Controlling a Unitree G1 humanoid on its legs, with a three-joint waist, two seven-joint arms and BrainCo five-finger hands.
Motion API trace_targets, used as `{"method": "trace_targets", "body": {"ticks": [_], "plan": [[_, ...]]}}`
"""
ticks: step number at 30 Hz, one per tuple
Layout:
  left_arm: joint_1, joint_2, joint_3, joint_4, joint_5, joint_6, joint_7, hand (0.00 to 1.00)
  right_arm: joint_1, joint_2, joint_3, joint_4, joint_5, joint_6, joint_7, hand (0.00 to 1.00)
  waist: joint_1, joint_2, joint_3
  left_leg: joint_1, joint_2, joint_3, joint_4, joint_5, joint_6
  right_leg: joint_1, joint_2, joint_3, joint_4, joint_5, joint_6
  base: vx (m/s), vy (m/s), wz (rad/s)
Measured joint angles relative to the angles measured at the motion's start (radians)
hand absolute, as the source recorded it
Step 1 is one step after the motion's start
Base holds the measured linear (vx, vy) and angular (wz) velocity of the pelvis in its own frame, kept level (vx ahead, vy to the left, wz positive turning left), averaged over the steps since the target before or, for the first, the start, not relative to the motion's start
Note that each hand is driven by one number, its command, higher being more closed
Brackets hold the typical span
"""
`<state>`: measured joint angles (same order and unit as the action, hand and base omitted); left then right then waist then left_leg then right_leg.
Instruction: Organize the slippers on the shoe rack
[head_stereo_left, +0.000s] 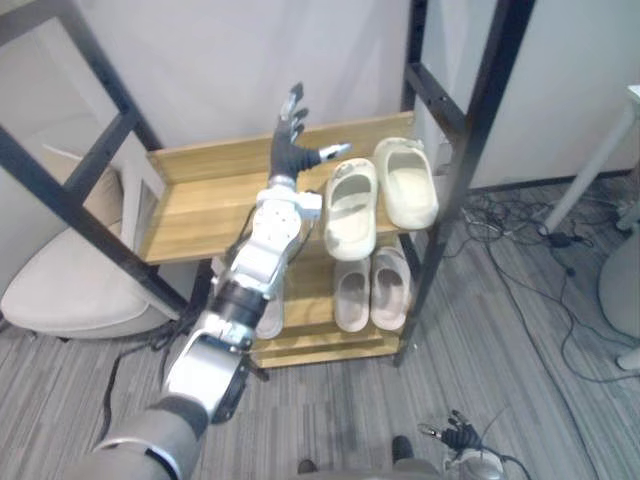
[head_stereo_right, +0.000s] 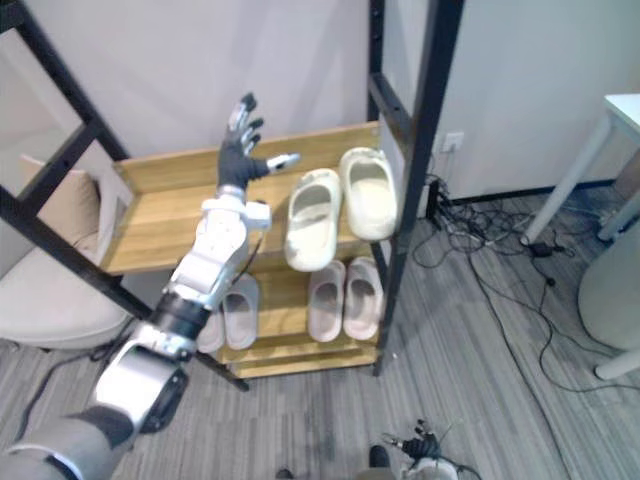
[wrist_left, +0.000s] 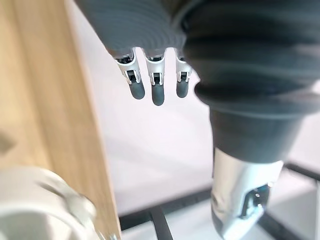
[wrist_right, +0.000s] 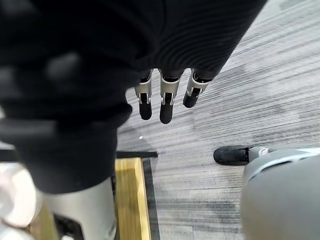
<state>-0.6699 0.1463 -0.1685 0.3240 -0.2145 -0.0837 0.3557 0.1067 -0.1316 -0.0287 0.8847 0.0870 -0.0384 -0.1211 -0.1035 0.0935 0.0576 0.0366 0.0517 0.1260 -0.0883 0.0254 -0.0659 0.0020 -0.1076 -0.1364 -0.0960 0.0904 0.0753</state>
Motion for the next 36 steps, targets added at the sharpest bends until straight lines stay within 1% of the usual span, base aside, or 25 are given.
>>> {"method": "trace_targets", "body": {"ticks": [1,5,7,11,14,22,31,36], "plan": [[0.055,0.001,0.008,-0.048,-0.02,-0.007,0.01,0.0,-0.002,0.011,0.002,0.002,0.0,0.0,0.0,0.0,0.001,-0.003,0.0,0.0,0.003,0.0,0.0,0.001,-0.001,0.0,0.003,0.0,0.0,0.0,0.0,0.0,0.0,0.0],[0.15,-0.001,0.007,-0.13,-0.028,-0.031,0.008,0.0,-0.016,0.025,0.009,0.006,-0.001,-0.001,0.001,0.0,0.005,-0.011,0.002,0.001,0.007,0.0,-0.001,0.002,0.0,0.0,0.007,0.0,0.0,0.001,-0.002,0.0,-0.008,0.0],[0.211,-0.002,-0.009,-0.177,-0.046,-0.04,-0.014,0.0,-0.024,0.027,0.014,0.016,-0.001,-0.001,0.001,0.0,0.008,-0.016,0.003,0.002,0.008,0.001,-0.003,0.001,-0.001,0.0,0.009,-0.003,0.0,0.001,-0.002,0.0,0.0,0.0],[0.27,-0.013,-0.048,-0.18,-0.057,-0.04,-0.049,0.0,-0.034,0.041,0.014,0.038,-0.002,0.0,0.001,0.0,0.021,-0.029,0.002,0.002,0.011,0.0,-0.004,0.001,-0.001,0.0,0.011,-0.008,0.0,0.001,-0.002,0.0,0.0,0.0],[0.303,-0.02,-0.066,-0.176,-0.064,-0.039,-0.065,0.0,-0.041,0.049,0.015,0.038,-0.002,0.0,-0.001,0.0,0.022,-0.037,0.001,0.003,0.011,-0.001,-0.003,0.002,-0.001,0.001,0.011,-0.011,0.0,0.001,-0.002,0.0,0.0,0.0],[0.338,-0.055,-0.138,-0.11,-0.074,-0.037,-0.103,0.0,-0.049,0.054,0.035,0.039,-0.002,0.0,-0.012,0.0,0.036,-0.055,-0.004,0.005,0.011,-0.005,-0.003,0.002,-0.001,0.006,0.011,-0.018,-0.001,0.001,-0.002,0.0,-0.001,0.0],[0.334,-0.065,-0.174,-0.091,-0.074,-0.042,-0.121,0.0,-0.054,0.06,0.039,0.076,-0.002,0.0,-0.018,0.0,0.036,-0.083,-0.013,0.006,0.009,-0.009,-0.003,0.002,-0.001,0.003,0.009,-0.02,-0.001,0.0,-0.001,0.0,0.0,0.0],[0.32,-0.065,-0.184,-0.063,-0.074,-0.048,-0.121,0.0,-0.054,0.062,0.042,0.076,-0.002,0.0,-0.023,0.0,0.036,-0.088,-0.014,0.006,0.006,-0.009,-0.004,-0.002,-0.008,0.002,0.006,-0.018,-0.001,-0.004,0.001,0.0,0.0,0.0]]}}
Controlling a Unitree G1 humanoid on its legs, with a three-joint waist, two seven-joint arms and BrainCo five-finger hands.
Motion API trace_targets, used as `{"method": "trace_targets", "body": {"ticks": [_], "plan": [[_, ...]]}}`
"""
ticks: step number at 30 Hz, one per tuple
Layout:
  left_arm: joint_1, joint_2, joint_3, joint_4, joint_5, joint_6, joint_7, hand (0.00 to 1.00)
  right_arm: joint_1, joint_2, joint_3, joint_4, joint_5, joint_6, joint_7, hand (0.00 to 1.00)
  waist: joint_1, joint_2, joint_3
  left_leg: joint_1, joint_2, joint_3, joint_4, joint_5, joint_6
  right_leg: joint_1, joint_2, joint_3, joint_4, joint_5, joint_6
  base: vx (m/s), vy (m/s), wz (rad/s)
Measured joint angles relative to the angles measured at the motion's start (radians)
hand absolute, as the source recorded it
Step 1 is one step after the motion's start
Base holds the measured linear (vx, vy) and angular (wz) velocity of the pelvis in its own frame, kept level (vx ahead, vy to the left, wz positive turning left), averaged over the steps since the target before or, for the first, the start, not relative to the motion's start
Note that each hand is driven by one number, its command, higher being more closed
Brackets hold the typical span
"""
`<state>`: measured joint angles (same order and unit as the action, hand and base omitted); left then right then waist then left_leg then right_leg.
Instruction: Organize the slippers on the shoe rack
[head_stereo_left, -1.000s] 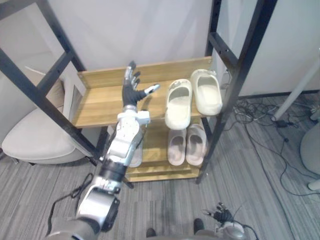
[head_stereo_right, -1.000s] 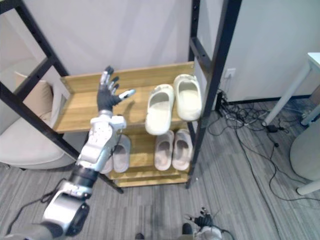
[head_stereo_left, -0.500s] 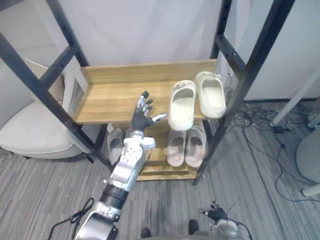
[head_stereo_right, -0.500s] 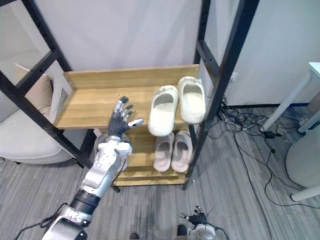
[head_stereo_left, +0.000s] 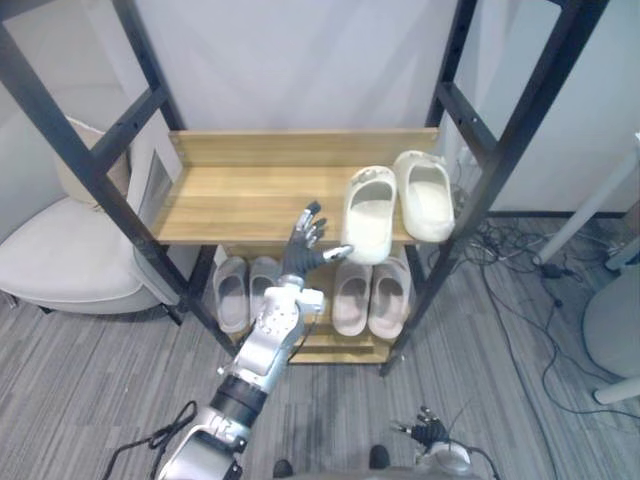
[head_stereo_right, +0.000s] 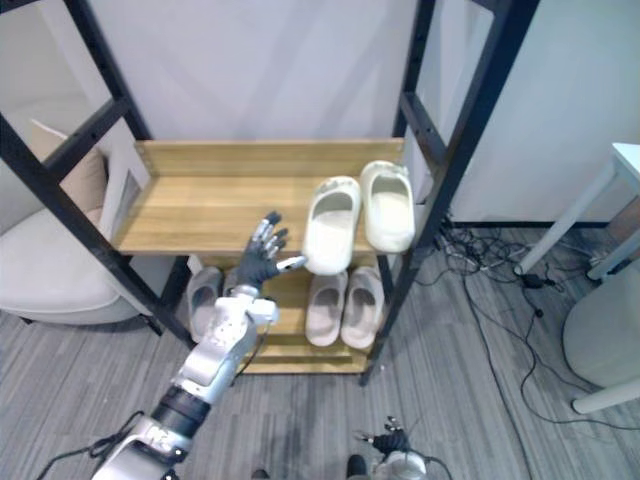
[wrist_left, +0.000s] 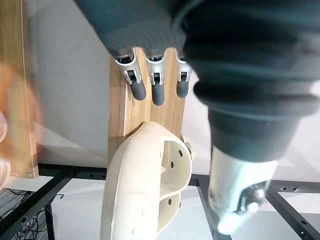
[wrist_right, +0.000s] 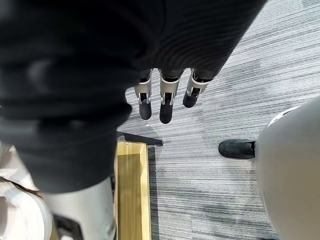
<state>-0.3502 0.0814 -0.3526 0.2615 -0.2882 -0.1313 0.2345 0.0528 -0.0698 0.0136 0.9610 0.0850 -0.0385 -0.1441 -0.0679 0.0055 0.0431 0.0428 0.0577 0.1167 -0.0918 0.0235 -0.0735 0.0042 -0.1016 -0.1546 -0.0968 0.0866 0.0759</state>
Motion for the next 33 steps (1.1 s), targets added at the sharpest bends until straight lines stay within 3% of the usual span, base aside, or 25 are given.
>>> {"method": "trace_targets", "body": {"ticks": [15,33], "plan": [[-0.115,-0.029,-0.03,0.157,0.01,-0.01,0.04,0.0,-0.002,-0.006,-0.011,0.025,0.0,0.0,-0.024,0.0,-0.034,0.0,0.0,-0.002,0.006,0.04,0.0,-0.018,-0.008,-0.023,0.008,0.047,0.0,-0.002,-0.001,0.01,-0.002,-0.08],[-0.162,-0.039,0.01,0.201,0.01,-0.009,0.09,0.0,0.01,0.013,-0.088,0.033,-0.005,-0.001,-0.026,0.0,-0.038,0.009,-0.005,-0.026,0.005,0.064,0.0,-0.026,-0.007,-0.068,0.008,0.085,0.0,-0.003,-0.004,-0.02,-0.004,-0.06]]}}
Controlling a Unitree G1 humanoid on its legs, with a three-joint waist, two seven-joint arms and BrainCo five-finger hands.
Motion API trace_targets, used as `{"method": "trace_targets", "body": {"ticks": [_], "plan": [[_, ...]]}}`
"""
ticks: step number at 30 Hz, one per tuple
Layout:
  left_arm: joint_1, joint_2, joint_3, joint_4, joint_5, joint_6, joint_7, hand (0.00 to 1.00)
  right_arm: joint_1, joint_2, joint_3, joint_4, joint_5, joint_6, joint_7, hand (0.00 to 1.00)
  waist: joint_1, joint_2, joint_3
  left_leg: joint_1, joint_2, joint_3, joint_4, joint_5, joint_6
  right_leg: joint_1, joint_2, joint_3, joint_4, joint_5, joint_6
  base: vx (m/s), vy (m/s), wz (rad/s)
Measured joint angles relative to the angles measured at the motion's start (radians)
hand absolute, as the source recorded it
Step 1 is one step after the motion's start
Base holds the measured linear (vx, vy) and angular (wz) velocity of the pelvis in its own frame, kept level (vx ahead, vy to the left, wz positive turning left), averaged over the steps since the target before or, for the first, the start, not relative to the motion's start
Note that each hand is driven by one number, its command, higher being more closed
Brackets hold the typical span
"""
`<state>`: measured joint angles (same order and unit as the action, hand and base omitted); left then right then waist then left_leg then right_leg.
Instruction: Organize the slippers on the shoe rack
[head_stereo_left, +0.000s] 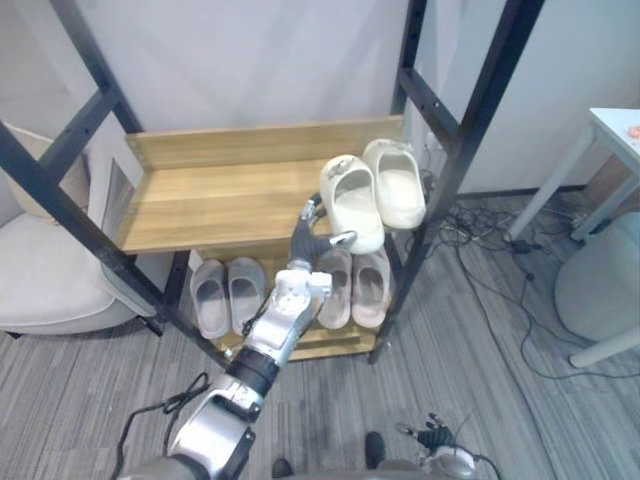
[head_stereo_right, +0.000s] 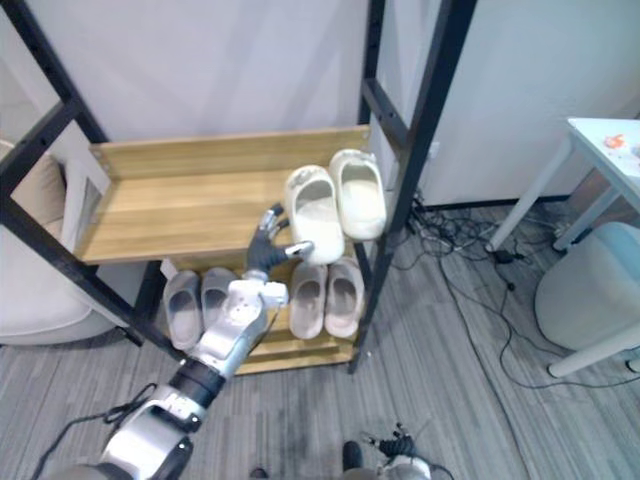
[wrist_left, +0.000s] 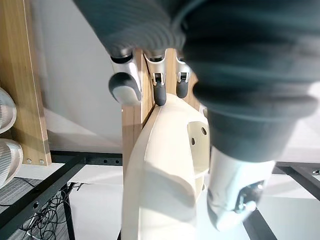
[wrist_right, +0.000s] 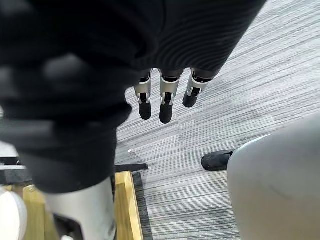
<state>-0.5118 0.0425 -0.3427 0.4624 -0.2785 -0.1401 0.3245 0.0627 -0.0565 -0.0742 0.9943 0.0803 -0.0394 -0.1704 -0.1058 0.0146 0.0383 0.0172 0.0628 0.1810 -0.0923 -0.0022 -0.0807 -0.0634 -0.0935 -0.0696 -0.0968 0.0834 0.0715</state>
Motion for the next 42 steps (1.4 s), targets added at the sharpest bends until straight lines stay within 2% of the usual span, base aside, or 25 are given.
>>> {"method": "trace_targets", "body": {"ticks": [6,10,16,23,27,30,34,42], "plan": [[0.013,0.007,0.003,-0.047,-0.029,0.04,-0.002,0.0,0.0,0.003,0.001,0.0,0.0,0.0,0.0,0.0,0.002,0.004,-0.002,0.001,-0.002,-0.003,0.004,0.004,-0.005,0.01,0.0,-0.005,0.0,0.007,0.0,0.0,0.0,0.0],[0.049,0.027,0.006,-0.121,-0.038,0.05,-0.027,0.0,-0.003,0.003,0.007,0.0,0.0,0.0,0.002,0.0,0.002,0.005,-0.002,0.001,-0.002,-0.012,0.006,0.007,-0.004,0.015,0.001,-0.016,0.0,0.015,-0.002,0.01,-0.005,0.03],[0.075,0.064,0.057,-0.287,-0.037,0.035,-0.055,0.0,-0.017,-0.009,0.044,0.0,0.0,0.001,0.013,0.0,0.012,0.008,0.0,0.007,-0.001,-0.034,0.006,0.014,0.007,0.032,0.002,-0.036,0.0,0.013,-0.001,0.02,-0.01,0.09],[0.153,0.062,0.063,-0.363,-0.041,0.03,-0.095,0.0,-0.025,-0.015,0.053,0.0,0.0,0.002,0.023,0.0,0.028,0.01,0.001,0.021,-0.005,-0.071,0.007,0.015,0.009,0.065,-0.003,-0.079,0.0,0.006,0.003,-0.01,-0.006,0.15],[0.202,0.077,0.004,-0.444,-0.082,0.017,-0.134,0.0,-0.026,-0.022,0.081,0.0,0.0,0.002,0.027,0.0,0.048,0.011,0.001,0.02,-0.004,-0.082,0.007,0.017,0.011,0.069,-0.003,-0.087,0.0,0.002,0.0,-0.04,-0.014,0.09],[0.24,0.107,-0.086,-0.477,-0.141,0.017,-0.2,0.0,-0.026,-0.022,0.084,0.0,0.0,0.002,0.035,0.0,0.049,0.011,0.001,0.02,-0.003,-0.083,0.007,0.017,0.01,0.069,-0.002,-0.088,0.0,-0.004,-0.002,0.0,0.0,0.0],[0.256,0.104,-0.184,-0.477,-0.207,0.02,-0.288,0.0,-0.03,-0.023,0.09,0.002,0.0,0.002,0.044,0.0,0.05,0.011,0.001,0.02,-0.003,-0.082,0.006,0.017,0.01,0.07,-0.002,-0.087,0.0,-0.004,-0.001,0.0,0.0,0.0],[0.256,0.134,-0.287,-0.467,-0.255,0.025,-0.374,0.0,-0.049,-0.021,0.139,0.006,-0.001,0.002,0.054,0.0,0.047,0.011,0.001,0.021,-0.004,-0.082,0.005,0.016,0.01,0.069,-0.001,-0.087,0.0,-0.004,-0.001,0.0,0.0,0.0]]}}
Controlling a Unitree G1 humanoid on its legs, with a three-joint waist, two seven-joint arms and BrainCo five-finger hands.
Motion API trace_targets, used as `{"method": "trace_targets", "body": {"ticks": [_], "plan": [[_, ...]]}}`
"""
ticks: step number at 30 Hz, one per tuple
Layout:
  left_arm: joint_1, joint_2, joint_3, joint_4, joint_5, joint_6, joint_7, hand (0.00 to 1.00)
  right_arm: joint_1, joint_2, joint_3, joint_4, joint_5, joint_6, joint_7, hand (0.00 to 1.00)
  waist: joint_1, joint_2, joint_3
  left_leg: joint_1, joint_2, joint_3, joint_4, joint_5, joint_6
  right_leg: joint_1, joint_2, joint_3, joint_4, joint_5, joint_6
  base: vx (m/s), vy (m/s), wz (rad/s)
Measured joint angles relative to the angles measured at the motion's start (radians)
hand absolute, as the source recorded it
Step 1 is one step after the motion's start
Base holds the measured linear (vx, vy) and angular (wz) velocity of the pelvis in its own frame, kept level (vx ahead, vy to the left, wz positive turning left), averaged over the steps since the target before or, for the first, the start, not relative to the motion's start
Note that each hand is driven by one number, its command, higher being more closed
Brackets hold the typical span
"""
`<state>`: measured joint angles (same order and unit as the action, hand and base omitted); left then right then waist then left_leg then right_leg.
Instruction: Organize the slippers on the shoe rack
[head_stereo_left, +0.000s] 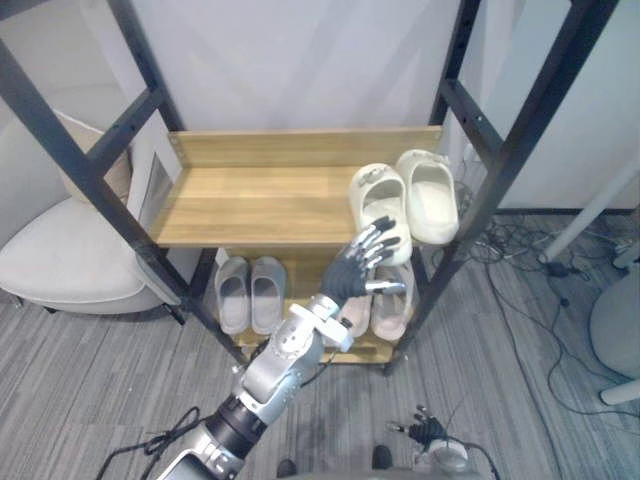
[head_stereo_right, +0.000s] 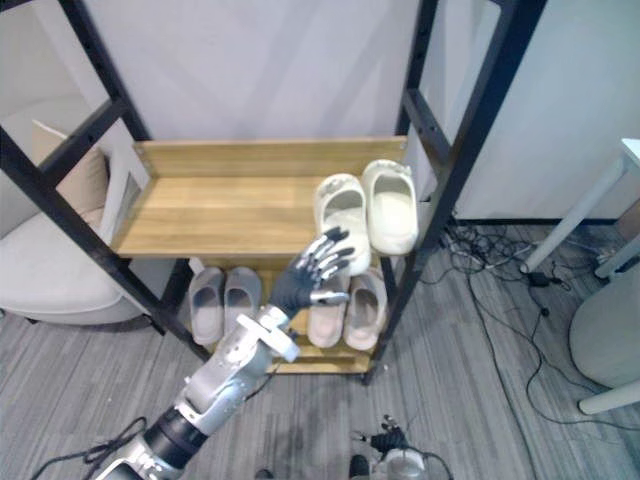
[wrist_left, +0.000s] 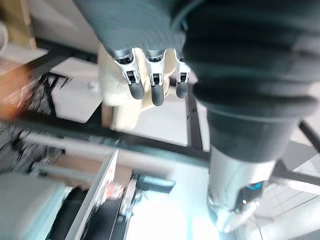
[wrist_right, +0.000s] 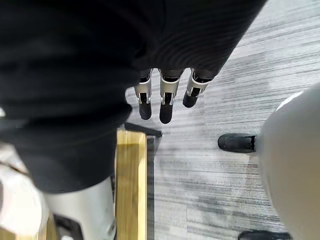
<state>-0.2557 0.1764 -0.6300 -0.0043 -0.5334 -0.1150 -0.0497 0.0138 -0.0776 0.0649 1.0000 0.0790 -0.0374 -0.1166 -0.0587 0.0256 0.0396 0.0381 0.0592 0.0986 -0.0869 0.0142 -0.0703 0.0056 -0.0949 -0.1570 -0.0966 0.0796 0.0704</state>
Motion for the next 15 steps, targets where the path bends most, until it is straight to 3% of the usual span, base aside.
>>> {"method": "trace_targets", "body": {"ticks": [15], "plan": [[-0.001,0.003,-0.077,0.146,0.042,0.013,0.006,0.0,-0.022,-0.002,0.021,0.037,-0.001,-0.002,-0.003,0.0,-0.014,-0.003,0.0,0.003,0.002,0.012,0.002,-0.007,-0.002,-0.007,0.003,0.018,0.0,0.0,0.0,0.0,0.0,-0.01]]}}
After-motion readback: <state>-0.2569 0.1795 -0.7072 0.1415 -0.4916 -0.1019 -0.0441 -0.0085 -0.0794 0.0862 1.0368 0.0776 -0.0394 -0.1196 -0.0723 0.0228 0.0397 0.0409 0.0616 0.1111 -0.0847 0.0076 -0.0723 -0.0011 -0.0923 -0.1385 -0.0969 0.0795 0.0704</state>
